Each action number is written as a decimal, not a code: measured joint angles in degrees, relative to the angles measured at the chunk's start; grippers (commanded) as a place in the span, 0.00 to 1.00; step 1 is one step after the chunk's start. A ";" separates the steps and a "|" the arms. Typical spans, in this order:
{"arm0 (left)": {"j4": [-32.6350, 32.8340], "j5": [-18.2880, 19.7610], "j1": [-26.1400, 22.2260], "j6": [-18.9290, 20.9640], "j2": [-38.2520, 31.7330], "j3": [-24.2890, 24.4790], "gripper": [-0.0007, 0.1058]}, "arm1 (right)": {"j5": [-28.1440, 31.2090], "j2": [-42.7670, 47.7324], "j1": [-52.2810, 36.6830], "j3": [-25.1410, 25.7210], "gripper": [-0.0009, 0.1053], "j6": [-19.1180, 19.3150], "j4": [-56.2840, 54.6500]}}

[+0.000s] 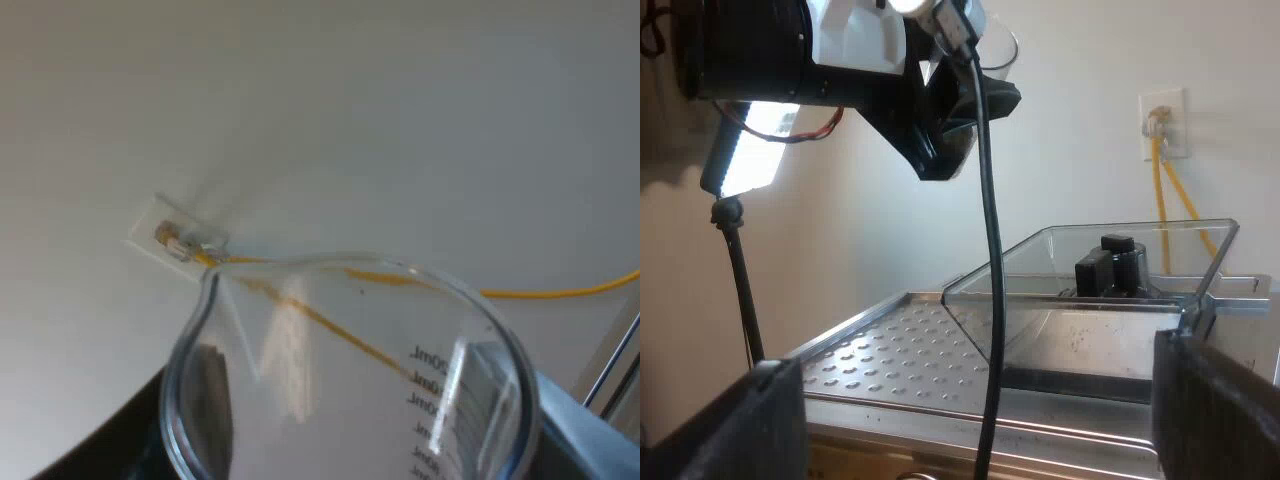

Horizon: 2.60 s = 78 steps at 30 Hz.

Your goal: Pour the beans into the coffee machine

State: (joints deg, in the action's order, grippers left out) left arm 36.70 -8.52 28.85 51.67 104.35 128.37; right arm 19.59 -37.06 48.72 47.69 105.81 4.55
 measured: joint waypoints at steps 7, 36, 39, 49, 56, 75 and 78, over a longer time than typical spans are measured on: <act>0.00 -0.07 0.15 -11.75 0.00 -1.02 0.27 | 0.00 0.00 0.00 0.00 0.69 0.00 0.00; 0.00 1.21 1.19 -46.24 0.00 -1.16 0.27 | 0.00 0.00 0.00 0.00 0.69 0.00 0.00; 0.00 3.08 1.19 -50.24 0.00 -1.16 0.27 | 0.00 0.00 0.00 0.00 0.69 0.00 0.00; 0.00 6.74 1.19 -59.21 0.00 -1.16 0.27 | 0.00 0.00 0.00 0.00 0.69 0.00 0.00; 0.00 6.74 1.19 -60.91 0.00 -1.16 0.27 | 0.00 0.00 0.00 0.00 0.69 0.00 0.00; 0.00 9.09 1.08 -63.92 0.00 -1.16 0.27 | 0.00 0.00 0.00 0.00 0.69 0.00 0.00; 0.00 9.30 0.96 -64.51 0.00 -1.16 0.27 | 0.00 0.00 0.00 0.00 0.69 0.00 0.00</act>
State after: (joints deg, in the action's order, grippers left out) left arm 36.70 0.78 29.81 -12.84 104.35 127.21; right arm 19.59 -37.06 48.72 47.69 105.81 4.55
